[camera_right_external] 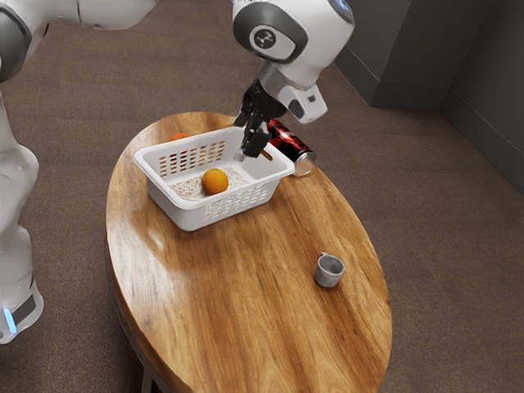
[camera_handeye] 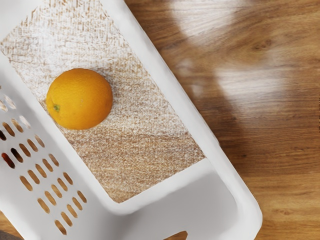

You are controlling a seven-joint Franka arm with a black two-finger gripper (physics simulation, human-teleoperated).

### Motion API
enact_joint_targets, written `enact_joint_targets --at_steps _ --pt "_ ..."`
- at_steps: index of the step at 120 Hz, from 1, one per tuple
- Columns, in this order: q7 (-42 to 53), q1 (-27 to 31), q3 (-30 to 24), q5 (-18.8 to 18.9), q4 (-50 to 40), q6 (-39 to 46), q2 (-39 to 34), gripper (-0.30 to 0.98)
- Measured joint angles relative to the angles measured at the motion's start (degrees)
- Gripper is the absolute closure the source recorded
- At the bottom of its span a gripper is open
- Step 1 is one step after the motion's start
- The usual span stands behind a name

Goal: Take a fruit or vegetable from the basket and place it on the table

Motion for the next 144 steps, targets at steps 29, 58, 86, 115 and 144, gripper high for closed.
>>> enact_joint_targets --at_steps 29,58,86,115,144 --pt "-5.5 2.1 7.1 -0.4 -5.9 14.2 -1.3 0.0" --pt "-12.6 7.1 11.7 -5.8 -22.6 30.1 -4.6 0.0" --pt "-17.2 7.2 14.0 -8.1 -27.5 37.3 -4.9 0.0" --pt "-20.3 7.1 15.6 -9.3 -31.0 39.6 -5.9 0.0" --pt "-22.5 7.2 16.3 -9.9 -32.9 40.4 -5.6 0.0"
